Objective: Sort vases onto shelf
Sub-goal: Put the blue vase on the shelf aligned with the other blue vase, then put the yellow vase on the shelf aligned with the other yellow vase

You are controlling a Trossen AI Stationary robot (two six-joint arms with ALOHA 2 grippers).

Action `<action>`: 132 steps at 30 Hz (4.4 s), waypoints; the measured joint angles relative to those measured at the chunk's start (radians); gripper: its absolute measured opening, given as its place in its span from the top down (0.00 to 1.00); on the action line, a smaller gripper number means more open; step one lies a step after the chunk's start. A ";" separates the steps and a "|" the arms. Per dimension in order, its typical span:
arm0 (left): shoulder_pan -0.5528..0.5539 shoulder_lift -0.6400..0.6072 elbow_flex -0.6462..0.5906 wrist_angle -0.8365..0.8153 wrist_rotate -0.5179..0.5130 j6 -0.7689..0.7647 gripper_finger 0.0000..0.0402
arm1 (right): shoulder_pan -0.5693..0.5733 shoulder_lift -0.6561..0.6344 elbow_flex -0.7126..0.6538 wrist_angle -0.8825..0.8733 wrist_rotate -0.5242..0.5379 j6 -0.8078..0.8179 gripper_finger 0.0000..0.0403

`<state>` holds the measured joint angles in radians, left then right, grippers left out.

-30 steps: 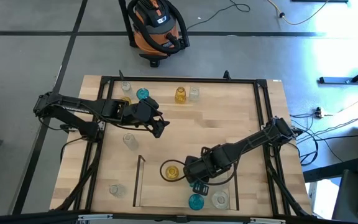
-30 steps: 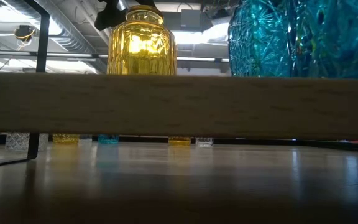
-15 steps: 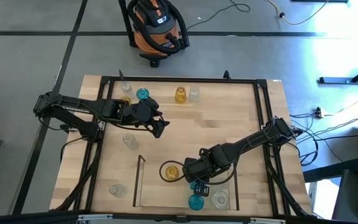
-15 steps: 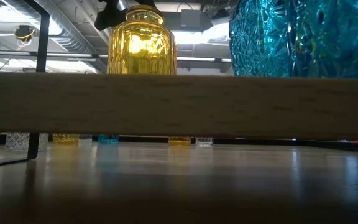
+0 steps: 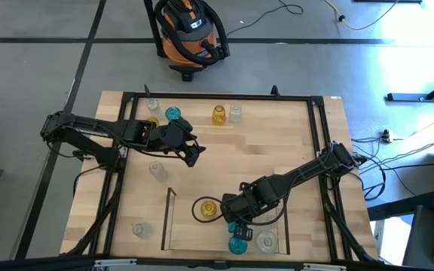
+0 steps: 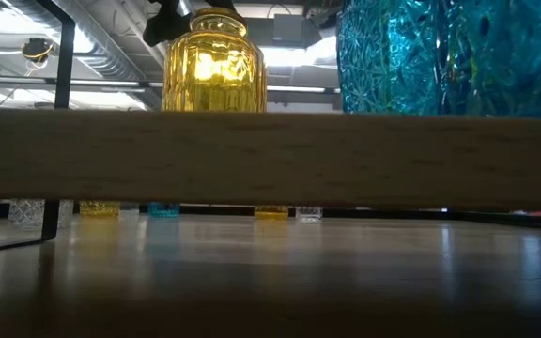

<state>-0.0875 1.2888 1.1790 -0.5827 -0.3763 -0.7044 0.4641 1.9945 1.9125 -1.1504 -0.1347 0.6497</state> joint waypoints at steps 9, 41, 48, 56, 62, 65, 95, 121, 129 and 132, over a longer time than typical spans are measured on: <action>0.000 0.000 0.000 0.000 0.000 0.000 0.28 | 0.000 0.000 0.000 0.002 -0.015 0.048 0.83; 0.000 0.000 0.000 0.000 0.000 0.000 0.28 | -0.016 0.000 0.180 -0.173 -0.011 0.052 0.66; 0.000 0.000 0.000 0.014 -0.001 0.000 0.28 | -0.098 0.000 0.337 -0.296 0.093 -0.032 0.66; 0.000 0.000 0.000 0.115 0.217 0.024 0.28 | -0.137 -0.031 0.434 -0.416 0.476 -0.110 0.66; -0.013 0.000 0.000 0.235 0.340 0.078 0.28 | -0.138 -0.094 0.421 -0.421 0.871 -0.134 0.66; -0.028 0.000 0.000 0.343 0.333 0.078 0.28 | -0.157 -0.139 0.394 -0.421 0.974 -0.139 0.66; 0.066 0.021 0.000 0.707 -0.364 -0.101 0.28 | -0.482 -1.117 -1.036 1.416 0.250 -0.389 0.66; 0.186 -0.071 0.000 0.274 -0.383 0.357 0.28 | -0.538 -1.069 -1.039 1.470 0.639 0.020 0.66; 0.438 -0.174 -0.001 -0.338 -0.091 0.170 0.28 | -0.538 -1.060 -1.039 1.496 0.611 -0.022 0.66; 0.518 -0.214 0.000 -0.421 -0.104 0.164 0.28 | -0.538 -1.059 -1.039 1.494 0.590 -0.029 0.66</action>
<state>0.4308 1.0753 1.1786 -1.0041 -0.4799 -0.5404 -0.0742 0.9352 0.8734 0.3440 0.4556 0.6203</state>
